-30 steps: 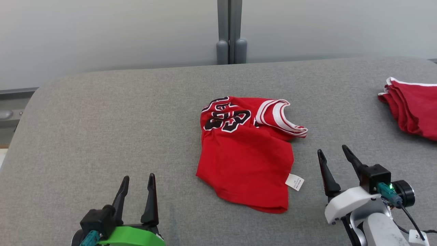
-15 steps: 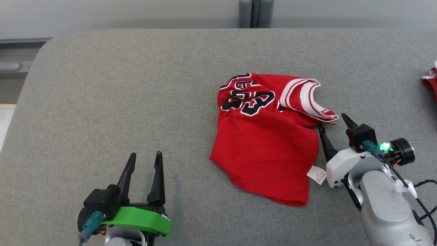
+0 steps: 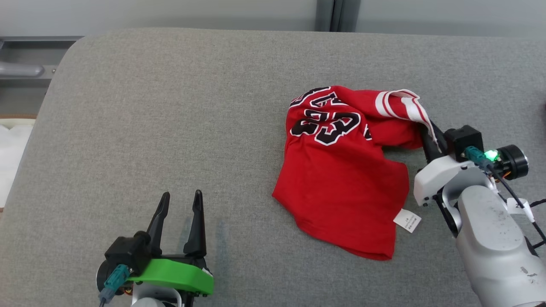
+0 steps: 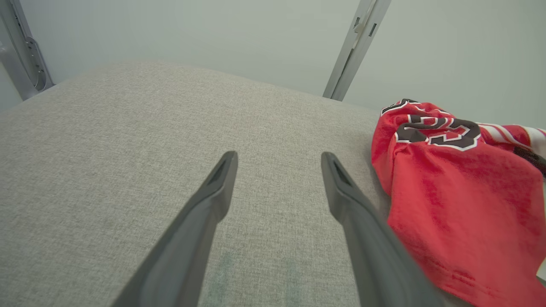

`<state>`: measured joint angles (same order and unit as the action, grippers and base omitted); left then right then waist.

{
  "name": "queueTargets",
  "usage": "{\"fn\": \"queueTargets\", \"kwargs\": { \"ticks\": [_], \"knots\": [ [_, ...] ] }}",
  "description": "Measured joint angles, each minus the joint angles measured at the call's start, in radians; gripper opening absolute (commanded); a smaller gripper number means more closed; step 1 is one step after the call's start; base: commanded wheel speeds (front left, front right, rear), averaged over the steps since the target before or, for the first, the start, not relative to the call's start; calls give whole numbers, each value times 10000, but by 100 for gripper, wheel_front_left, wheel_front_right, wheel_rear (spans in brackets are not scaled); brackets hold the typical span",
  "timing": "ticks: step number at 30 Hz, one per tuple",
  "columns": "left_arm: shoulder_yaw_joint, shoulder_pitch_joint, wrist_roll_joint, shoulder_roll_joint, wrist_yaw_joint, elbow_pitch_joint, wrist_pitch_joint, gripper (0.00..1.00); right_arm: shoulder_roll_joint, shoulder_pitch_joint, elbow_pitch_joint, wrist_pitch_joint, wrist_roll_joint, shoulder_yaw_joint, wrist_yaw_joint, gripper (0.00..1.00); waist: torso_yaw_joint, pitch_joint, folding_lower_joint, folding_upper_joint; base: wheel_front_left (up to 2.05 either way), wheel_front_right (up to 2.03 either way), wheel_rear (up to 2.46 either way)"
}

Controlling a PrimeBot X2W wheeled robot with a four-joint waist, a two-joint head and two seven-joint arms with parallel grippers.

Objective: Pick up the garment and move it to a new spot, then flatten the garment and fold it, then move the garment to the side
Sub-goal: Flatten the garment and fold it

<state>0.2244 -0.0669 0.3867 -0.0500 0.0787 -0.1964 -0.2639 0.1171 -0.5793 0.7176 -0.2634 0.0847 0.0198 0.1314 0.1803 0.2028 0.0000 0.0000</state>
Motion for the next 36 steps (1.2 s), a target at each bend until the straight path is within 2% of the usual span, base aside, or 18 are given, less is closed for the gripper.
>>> {"fn": "queueTargets", "kwargs": {
  "ticks": [5, 11, 26, 31, 36],
  "knots": [
    [21, 134, 21, -2, -31, -4, 0, 100, 211, -517, -314, 2, -395, -568, 0, 0, -199, -216, 0, 0, 0, 0, 0],
    [67, 141, 81, 0, -40, -19, 0, 100, 614, -1589, -915, 0, -332, -1611, 0, 0, -368, -380, 0, 0, 0, 0, 0],
    [40, 159, 84, 0, -42, -29, 0, 100, 732, -3828, -3030, 0, 412, -2748, 0, 0, -379, -658, 0, 0, 0, 0, 0],
    [17, 173, 77, 0, -42, -25, 0, 100, 148, -3907, -2909, 10, 663, -2196, 0, 0, -385, -696, 0, 0, 0, 0, 0],
    [79, 161, 109, 0, -42, -6, 0, 100, -508, -3264, -2056, 33, 378, -706, 0, 0, -359, -611, 0, 0, 0, 0, 0]
  ]
}}
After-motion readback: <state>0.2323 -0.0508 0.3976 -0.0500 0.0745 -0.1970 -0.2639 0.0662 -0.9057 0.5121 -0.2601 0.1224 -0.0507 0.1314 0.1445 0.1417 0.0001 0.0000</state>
